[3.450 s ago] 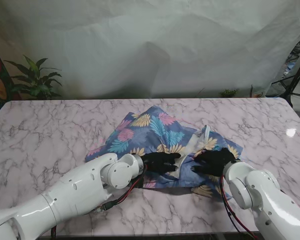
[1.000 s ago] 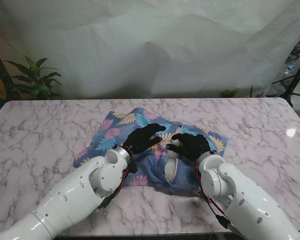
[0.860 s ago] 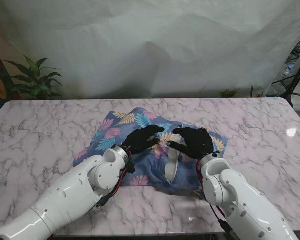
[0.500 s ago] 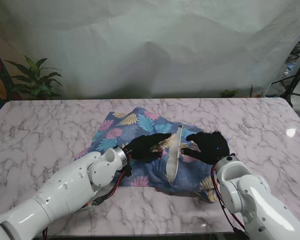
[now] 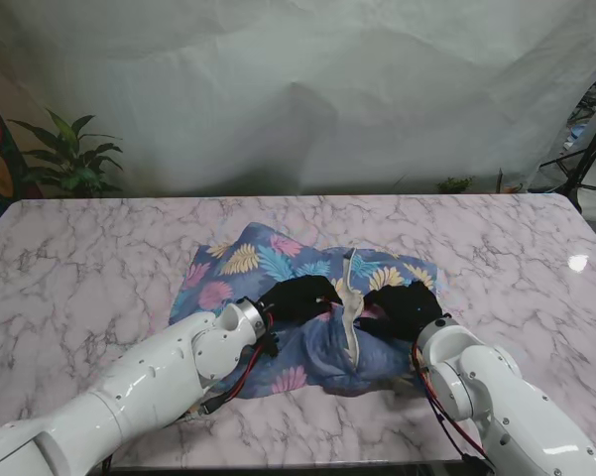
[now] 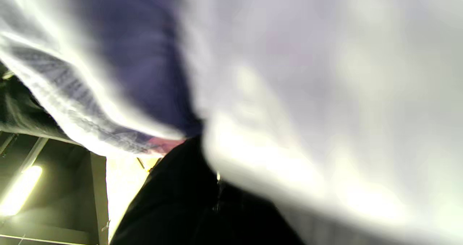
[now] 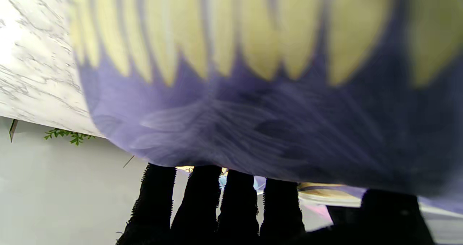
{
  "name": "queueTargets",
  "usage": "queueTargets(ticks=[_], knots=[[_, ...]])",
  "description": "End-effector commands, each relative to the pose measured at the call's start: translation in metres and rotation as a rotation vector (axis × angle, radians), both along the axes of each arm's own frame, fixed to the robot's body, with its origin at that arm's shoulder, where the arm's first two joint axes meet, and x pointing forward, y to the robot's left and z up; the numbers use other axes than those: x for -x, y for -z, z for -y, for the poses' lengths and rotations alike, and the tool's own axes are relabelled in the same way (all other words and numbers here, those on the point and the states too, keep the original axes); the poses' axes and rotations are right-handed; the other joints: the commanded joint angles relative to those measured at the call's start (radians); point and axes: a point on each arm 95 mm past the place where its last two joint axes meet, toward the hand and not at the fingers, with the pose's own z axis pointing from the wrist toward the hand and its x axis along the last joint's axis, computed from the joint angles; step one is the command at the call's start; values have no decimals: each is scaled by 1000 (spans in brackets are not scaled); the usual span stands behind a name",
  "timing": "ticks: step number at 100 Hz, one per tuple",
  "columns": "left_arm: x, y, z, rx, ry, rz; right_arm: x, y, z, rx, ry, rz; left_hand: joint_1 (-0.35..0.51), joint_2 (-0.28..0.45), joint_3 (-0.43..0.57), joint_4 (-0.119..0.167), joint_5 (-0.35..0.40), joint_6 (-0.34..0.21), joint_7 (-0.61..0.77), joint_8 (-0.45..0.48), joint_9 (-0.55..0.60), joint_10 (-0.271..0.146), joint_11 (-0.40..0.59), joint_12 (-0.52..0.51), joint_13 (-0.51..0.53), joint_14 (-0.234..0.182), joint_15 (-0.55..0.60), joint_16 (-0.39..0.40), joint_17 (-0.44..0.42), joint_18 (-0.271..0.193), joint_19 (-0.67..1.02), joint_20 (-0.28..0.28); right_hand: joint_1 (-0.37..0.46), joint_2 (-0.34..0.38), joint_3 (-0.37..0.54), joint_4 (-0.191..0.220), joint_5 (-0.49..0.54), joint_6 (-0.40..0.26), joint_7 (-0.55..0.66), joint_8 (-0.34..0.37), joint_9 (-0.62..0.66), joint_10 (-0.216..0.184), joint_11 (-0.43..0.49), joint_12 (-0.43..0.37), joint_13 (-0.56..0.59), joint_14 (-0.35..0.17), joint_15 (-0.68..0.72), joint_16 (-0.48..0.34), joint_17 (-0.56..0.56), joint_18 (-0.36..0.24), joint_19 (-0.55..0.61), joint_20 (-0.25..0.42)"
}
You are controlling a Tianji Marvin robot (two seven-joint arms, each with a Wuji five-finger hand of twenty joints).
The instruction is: Put a pillowcase on a pillow
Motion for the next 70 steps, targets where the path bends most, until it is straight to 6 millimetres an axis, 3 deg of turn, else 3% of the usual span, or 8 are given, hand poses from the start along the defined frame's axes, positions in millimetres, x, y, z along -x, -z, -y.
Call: queueTargets(ticks=[1,15,24,36,39,70], knots=[[9,7,12,8,21,-35,-2,3,-4,-10,5,-8,59,-6,-36,-17,44,3,188,39,30,12,58,13,98,-37,97,9,79,-129,117,-43,30,-4,12,24,-7,-16,-7,-18,4,-10,-7,-9,10,-19,28,17,-11,-4,-7,9],[9,8,17,88,-41,12,-8,6,-11,-26,-4,-17,58,-26,-22,-35,-10,-9,310,61,92,-2,47,-35,169,-69,86,-32,166,-130,101,-77,31,-5,14,25,-8,-15,-6,-19,5,-9,-6,-9,11,-19,30,18,-11,-1,-6,10],[10,4,21,131,-91,59,-12,8,-17,-33,-25,-22,49,-36,-2,-44,-25,-10,336,59,187,2,-31,-94,237,-97,73,-69,245,-134,90,-94,30,-6,14,25,-8,-16,-6,-19,7,-10,-5,-9,12,-20,29,18,-11,-2,-6,10],[11,-6,23,160,-151,106,-16,10,-24,-47,-43,-33,58,-25,9,-55,-69,27,369,72,383,5,-170,-188,314,-126,50,-103,314,-125,71,-103,29,-5,15,25,-9,-15,-5,-20,7,-9,-6,-9,13,-20,29,17,-11,-1,-5,11],[11,-9,23,164,-162,120,-16,11,-25,-50,-45,-35,59,-24,9,-56,-75,34,372,72,403,-15,-172,-195,326,-133,44,-106,324,-126,64,-103,30,-5,16,25,-9,-15,-5,-20,7,-10,-6,-9,13,-20,29,17,-11,-1,-5,11],[13,-20,33,285,-271,210,-16,16,-33,-62,-71,-53,59,24,45,-54,-211,132,439,113,287,51,-60,-109,271,-144,-23,-93,272,-103,-30,-86,29,-6,18,25,-10,-15,-6,-21,10,-10,-7,-9,16,-21,29,17,-10,2,-5,11]])
